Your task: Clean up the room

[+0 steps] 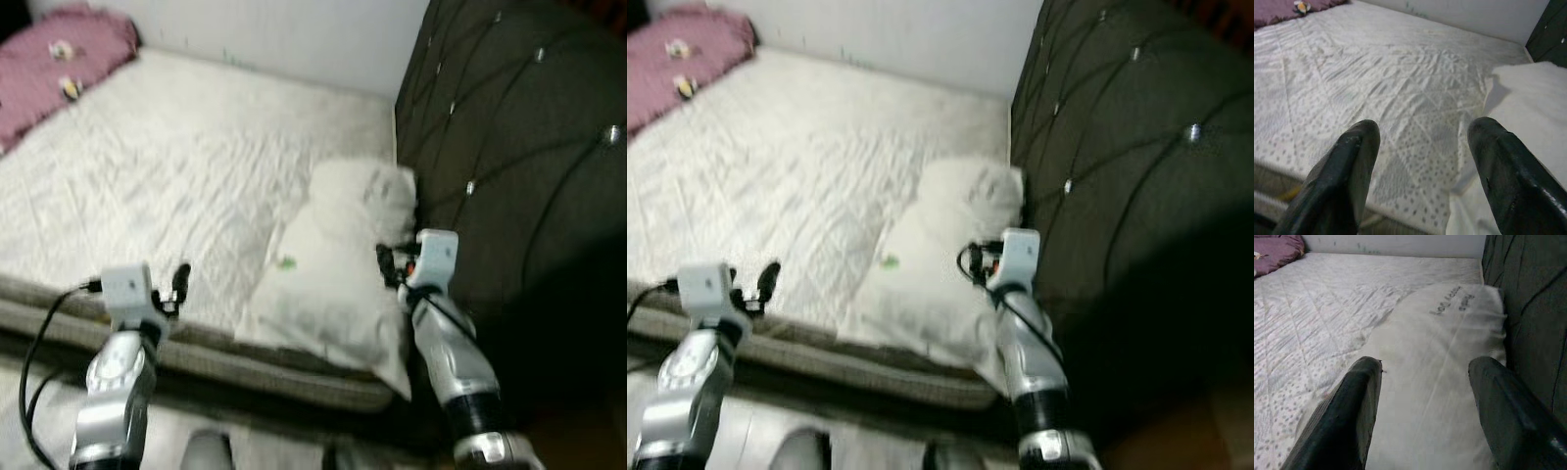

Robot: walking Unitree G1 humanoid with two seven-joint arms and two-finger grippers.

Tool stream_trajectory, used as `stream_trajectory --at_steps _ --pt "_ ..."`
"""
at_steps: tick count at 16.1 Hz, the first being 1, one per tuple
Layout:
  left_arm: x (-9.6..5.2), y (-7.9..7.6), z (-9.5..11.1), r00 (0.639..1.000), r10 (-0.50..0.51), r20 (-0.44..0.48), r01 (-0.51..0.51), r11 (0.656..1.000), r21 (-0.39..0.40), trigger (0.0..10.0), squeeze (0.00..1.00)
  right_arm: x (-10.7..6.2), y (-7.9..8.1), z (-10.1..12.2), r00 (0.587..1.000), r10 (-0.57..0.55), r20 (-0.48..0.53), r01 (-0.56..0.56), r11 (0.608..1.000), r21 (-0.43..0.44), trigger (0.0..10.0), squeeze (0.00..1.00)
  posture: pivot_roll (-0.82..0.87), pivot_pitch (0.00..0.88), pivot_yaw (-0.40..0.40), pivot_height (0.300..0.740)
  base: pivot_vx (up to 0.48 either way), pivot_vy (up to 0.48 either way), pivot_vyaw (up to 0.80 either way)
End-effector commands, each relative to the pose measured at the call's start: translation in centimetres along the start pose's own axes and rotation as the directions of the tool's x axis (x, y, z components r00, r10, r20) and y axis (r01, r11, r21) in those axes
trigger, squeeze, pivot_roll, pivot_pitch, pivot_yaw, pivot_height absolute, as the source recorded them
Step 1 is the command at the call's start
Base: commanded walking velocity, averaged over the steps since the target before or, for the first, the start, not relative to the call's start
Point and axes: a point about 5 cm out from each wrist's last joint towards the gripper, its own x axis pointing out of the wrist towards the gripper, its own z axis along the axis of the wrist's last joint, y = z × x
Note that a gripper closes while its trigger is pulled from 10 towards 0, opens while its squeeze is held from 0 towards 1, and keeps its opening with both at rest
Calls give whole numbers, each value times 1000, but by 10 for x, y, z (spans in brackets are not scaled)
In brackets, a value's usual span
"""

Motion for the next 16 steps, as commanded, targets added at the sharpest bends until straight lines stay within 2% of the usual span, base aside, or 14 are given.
stream_trajectory --at_steps 1,8,16 --pt "2 -1 0 1000 -6 0 6 1000 -11 10000 0 0 -1 5 1000 11 19 -11 1000 -8 10000 0 41 0 -115 655 0 0 0" --pt "2 -3 7 997 -61 42 63 997 -41 10000 0 2 2 6 1000 29 10 -28 999 -29 10000 0 41 0 -117 655 0 0 0" --pt "1 -3 6 996 -85 41 87 995 -46 10000 0 0 7 4 997 71 8 -70 997 -41 10000 0 39 0 -117 655 312 0 0"
